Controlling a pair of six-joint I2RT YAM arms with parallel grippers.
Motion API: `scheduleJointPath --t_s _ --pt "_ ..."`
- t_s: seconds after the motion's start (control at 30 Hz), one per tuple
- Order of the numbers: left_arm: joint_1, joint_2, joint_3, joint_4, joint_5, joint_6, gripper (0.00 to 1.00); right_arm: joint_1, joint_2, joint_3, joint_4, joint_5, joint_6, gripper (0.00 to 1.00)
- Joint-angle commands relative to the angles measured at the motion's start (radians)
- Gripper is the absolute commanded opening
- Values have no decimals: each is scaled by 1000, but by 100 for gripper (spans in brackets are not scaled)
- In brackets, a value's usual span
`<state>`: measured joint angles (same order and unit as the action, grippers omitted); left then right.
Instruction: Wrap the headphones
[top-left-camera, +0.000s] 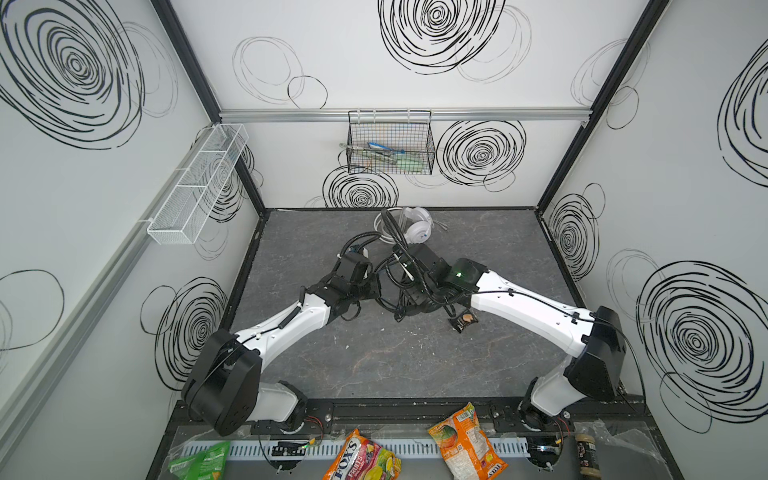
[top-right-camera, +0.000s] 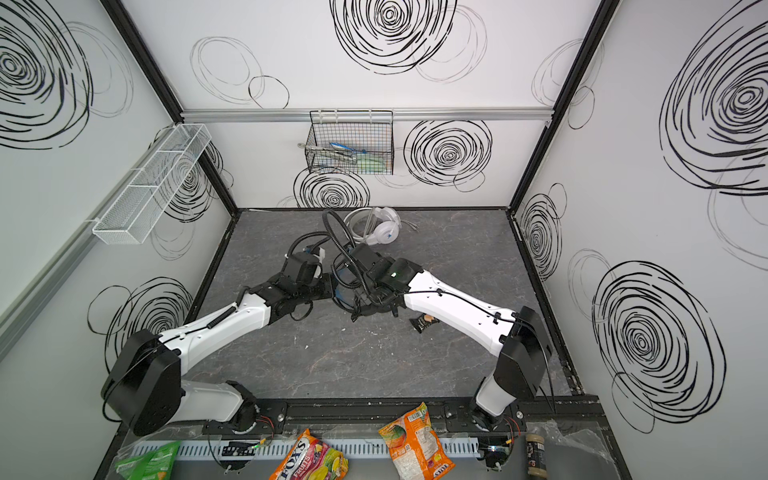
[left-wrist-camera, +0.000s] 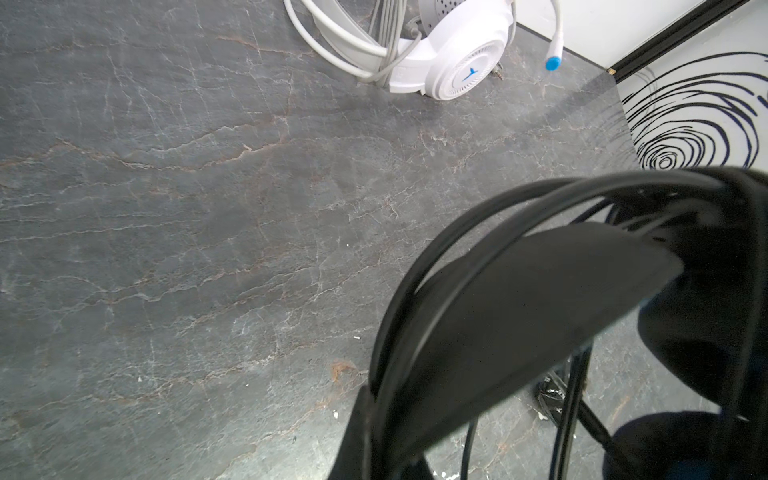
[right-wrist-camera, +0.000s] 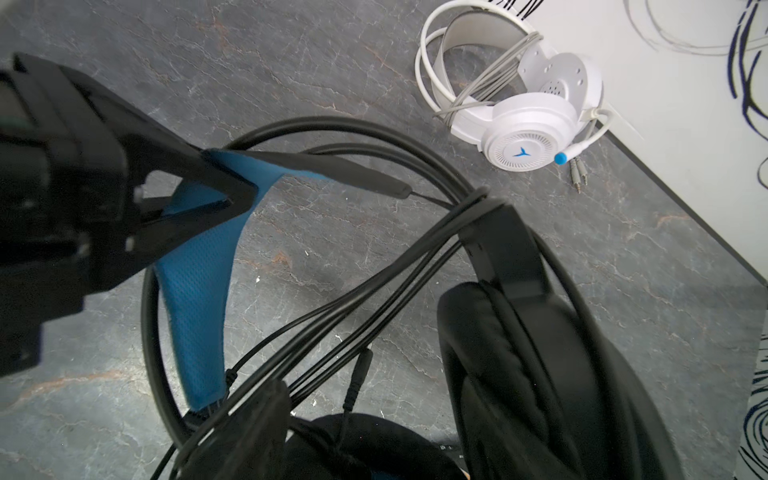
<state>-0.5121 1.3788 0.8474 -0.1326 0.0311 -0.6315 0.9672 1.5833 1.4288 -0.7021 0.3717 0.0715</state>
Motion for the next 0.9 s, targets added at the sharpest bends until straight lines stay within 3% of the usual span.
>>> scheduleJointPath --t_s 0.0,0.33,0.5,0.87 --pt "16 -7 29 33 0 -10 0 10 -54 35 -44 69 16 73" --pt "12 -2 38 29 -13 -14 0 38 -112 9 -14 78 20 81" --pt "15 11 53 27 -21 -12 0 38 -142 27 -7 115 20 97" --pt "190 47 94 -18 74 162 0 -12 -219 44 27 185 -12 97"
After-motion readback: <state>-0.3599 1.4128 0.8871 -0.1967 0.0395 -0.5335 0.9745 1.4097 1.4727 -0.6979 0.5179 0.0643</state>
